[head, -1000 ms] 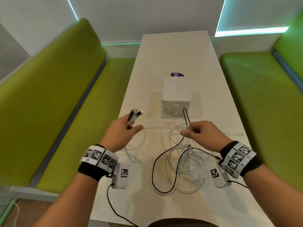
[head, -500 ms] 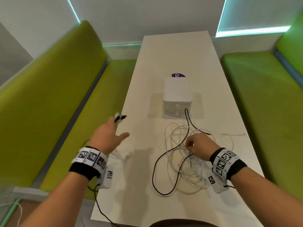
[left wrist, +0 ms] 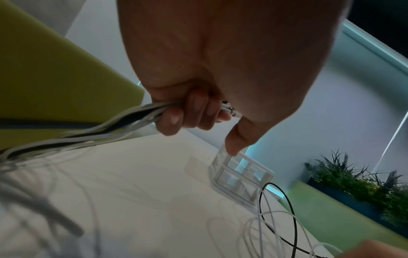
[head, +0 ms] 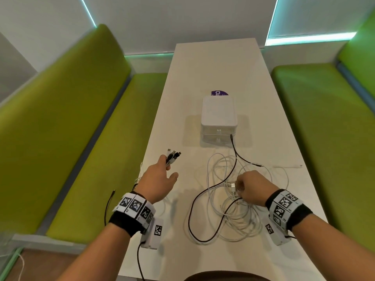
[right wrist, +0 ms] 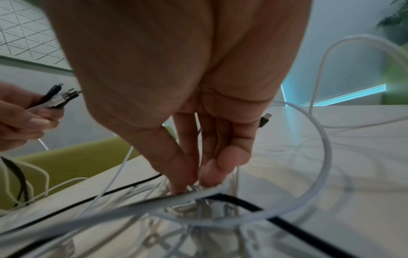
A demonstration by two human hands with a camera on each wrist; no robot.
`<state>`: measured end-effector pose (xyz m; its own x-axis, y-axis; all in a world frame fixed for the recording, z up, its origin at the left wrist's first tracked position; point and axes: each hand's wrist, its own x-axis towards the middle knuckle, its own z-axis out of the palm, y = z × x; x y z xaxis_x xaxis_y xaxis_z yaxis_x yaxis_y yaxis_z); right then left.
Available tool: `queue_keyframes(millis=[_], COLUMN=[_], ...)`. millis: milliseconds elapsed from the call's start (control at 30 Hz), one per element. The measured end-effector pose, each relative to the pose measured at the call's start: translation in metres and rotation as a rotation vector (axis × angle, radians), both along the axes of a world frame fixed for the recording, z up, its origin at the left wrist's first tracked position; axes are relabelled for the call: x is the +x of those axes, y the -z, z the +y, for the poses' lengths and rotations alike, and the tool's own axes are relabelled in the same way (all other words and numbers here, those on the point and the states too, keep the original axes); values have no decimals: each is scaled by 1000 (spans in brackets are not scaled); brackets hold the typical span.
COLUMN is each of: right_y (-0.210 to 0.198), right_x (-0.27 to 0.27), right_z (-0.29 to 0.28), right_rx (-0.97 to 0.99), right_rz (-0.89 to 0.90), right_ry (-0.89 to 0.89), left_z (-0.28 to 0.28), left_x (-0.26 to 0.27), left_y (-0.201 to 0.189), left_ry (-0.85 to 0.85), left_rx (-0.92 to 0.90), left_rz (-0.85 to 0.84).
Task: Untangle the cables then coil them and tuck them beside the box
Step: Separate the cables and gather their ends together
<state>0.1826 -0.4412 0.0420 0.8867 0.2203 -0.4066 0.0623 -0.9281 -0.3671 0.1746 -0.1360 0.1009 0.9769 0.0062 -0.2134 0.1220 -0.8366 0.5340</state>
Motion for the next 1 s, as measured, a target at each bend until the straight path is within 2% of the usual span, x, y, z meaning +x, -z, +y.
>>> queue_keyframes(millis=[200,367,500,567,667,733,800,867,1000], right_y=[3,3,-10,-29,-66,-88,-102,-110,-124], right_x=[-4,-8,-12,-12,-11,-8,-5,-4,-1], right_z=[0,-8,-12,-7,10,20,27,31,33], right_rx=[-5,3,51,194,552,690,612,511,716], right_rz=[-50,-63,-162,-253,-441,-524,-390,-261,-299], right_ry=[-61,-151,-157,-64,101,98,-15,-93,12], left_z=[-16,-22,-23,-26,-37,-48,-58,-67,-81], left_x=[-2,3,4,3,2,2,6,9,6], left_y=[-16,-13,-9,-16,-32,-41,-43,-38,-23], left_ry=[-48,-60,-37,4,62,51,29,34,17], left_rx=[-287,-349,-442,-520,-666,-800,-892,-907,-993], left_rz=[3,-54,-33,-20,-26,-96,-138,-107,68])
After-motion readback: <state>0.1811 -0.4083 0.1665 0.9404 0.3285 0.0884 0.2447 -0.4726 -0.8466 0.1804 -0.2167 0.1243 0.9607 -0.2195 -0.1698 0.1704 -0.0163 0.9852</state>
